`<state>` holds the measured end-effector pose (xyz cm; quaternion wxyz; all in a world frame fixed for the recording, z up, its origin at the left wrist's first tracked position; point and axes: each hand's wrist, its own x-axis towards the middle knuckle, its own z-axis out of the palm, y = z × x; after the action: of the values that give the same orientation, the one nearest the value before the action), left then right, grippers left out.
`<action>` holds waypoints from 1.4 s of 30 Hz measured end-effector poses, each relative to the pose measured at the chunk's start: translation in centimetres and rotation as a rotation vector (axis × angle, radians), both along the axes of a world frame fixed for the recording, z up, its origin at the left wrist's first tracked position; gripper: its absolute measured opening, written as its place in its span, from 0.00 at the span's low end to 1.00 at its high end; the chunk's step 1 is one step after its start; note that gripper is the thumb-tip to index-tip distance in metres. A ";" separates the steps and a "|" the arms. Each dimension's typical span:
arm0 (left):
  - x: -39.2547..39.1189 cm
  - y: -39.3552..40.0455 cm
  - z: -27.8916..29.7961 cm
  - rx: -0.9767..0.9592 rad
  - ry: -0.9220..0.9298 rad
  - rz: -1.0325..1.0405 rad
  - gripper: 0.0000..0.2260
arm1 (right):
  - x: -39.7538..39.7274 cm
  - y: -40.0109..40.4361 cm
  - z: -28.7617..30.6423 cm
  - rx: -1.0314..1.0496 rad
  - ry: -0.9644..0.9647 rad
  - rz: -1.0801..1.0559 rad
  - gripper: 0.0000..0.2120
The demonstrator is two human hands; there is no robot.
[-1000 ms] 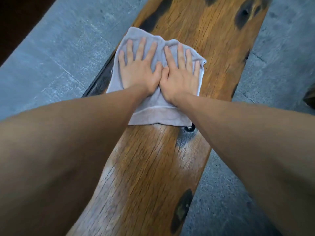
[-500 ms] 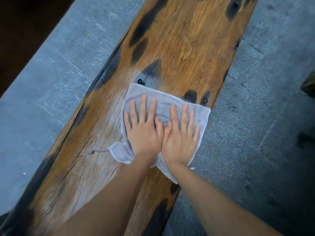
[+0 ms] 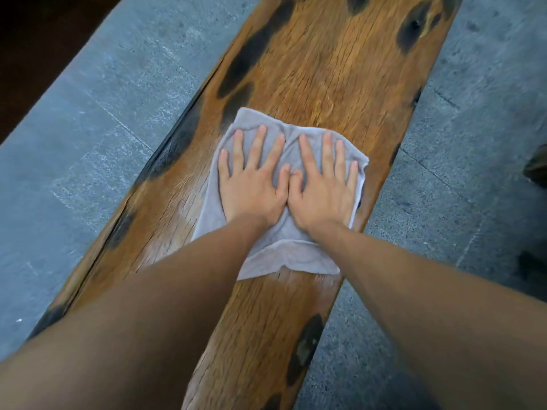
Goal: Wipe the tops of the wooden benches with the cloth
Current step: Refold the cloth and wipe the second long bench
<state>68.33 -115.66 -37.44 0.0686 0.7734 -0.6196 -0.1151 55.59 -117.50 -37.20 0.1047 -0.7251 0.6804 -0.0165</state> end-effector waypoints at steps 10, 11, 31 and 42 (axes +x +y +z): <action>-0.3 -17.6 -0.2 -0.020 -0.009 0.075 0.28 | 0.5 -17.5 0.1 0.009 -0.041 0.028 0.27; -0.2 -18.7 -0.1 -0.012 -0.001 0.081 0.28 | 0.5 -18.7 0.1 0.009 -0.037 0.030 0.27; 0.9 8.6 0.9 -0.013 0.026 0.267 0.25 | 4.0 4.8 1.3 0.037 0.019 0.166 0.29; 3.6 6.1 0.6 0.106 -0.023 0.428 0.37 | 6.1 1.1 1.0 -0.012 0.058 0.499 0.27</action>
<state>71.92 -109.57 -36.88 0.0437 0.8910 -0.4352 -0.1217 61.67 -116.39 -36.23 0.0818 -0.8714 0.4830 0.0265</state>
